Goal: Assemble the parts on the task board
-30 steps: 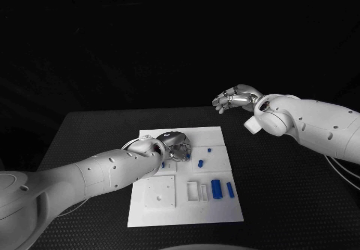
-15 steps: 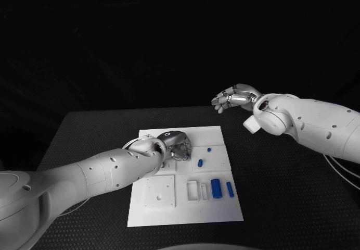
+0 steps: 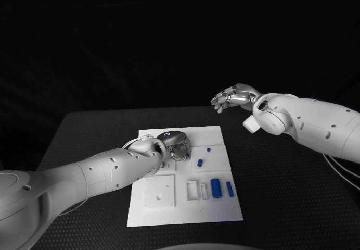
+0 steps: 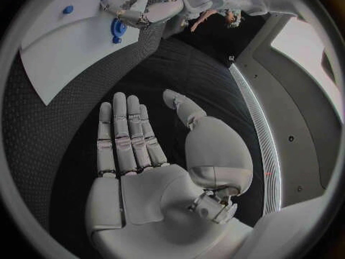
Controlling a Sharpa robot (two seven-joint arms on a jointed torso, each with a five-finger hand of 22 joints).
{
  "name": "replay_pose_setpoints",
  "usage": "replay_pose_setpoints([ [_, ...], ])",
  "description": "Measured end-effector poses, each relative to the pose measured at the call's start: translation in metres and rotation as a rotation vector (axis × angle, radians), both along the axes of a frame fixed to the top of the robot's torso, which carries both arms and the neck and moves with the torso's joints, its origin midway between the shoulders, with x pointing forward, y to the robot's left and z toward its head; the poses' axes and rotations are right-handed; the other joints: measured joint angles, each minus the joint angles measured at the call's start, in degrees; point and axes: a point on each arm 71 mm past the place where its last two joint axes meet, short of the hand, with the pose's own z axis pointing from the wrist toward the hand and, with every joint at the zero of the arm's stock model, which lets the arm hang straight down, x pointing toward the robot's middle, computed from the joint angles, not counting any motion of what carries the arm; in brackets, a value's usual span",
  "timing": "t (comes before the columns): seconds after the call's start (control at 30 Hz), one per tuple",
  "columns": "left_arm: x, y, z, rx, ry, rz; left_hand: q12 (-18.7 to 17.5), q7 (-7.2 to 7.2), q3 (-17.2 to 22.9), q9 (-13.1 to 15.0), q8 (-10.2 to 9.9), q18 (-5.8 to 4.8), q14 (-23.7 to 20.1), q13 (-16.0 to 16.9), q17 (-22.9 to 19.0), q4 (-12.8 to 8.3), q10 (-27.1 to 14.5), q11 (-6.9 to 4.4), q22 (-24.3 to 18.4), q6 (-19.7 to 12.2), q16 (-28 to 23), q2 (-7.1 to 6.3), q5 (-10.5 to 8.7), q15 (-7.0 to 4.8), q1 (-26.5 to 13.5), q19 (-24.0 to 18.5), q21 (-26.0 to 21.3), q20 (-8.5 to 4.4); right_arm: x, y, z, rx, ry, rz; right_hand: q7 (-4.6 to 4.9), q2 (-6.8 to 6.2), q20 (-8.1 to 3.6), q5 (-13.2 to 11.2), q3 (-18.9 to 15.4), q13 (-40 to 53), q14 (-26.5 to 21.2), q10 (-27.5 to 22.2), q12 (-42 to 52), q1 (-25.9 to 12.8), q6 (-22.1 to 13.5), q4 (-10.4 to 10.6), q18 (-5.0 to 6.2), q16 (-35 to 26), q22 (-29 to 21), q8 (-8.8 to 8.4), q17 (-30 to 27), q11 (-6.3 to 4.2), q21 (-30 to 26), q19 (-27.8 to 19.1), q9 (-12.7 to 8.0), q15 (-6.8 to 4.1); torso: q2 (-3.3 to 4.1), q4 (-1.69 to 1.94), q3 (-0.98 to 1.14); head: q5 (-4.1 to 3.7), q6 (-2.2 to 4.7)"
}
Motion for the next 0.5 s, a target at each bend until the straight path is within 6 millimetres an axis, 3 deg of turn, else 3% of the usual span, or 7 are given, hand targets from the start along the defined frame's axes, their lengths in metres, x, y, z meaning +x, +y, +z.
replay_pose_setpoints([
  [0.17, -0.0008, -0.0008, 0.0003, 0.018, -0.019, -0.015, 0.0, 0.21, 1.9, 0.0, 0.1, 0.03, 0.2, 0.1, -0.2, -1.7, 0.5, -0.46, 0.0, 0.3, 0.0, -0.42, 0.61, -0.20, 2.7, 0.2, 0.0, -0.21, 0.0000, 0.0001, 0.0000, 0.000, 0.000, 0.000, 0.00, 0.00, 0.00, 0.0, 0.0, 0.0, 0.0, 0.0, 0.0, 0.0, 0.0, 0.0, 0.00, 0.0, 0.0, 0.00, 0.0, 0.00, 0.0, 0.0, 0.0, 0.00, -0.01, 0.00, -0.03, 0.07, -0.05],
  [0.5, -0.0025, -0.0018, 0.0003, 0.035, -0.047, -0.030, 0.9, -0.46, 4.6, 0.4, 0.5, 0.00, 0.8, 0.8, -0.2, -1.7, 2.4, -1.71, 0.0, 2.2, 0.3, -0.14, 0.59, -1.23, 4.3, 0.9, 0.0, -0.91, 0.0001, 0.0004, 0.0001, 0.000, 0.000, 0.000, 0.00, 0.00, 0.00, 0.0, 0.0, 0.0, 0.0, 0.0, 0.0, 0.0, 0.0, 0.0, 0.00, 0.0, 0.0, 0.00, 0.0, 0.00, 0.0, 0.0, 0.0, 0.00, -0.02, 0.02, -0.07, 0.07, -0.03],
])
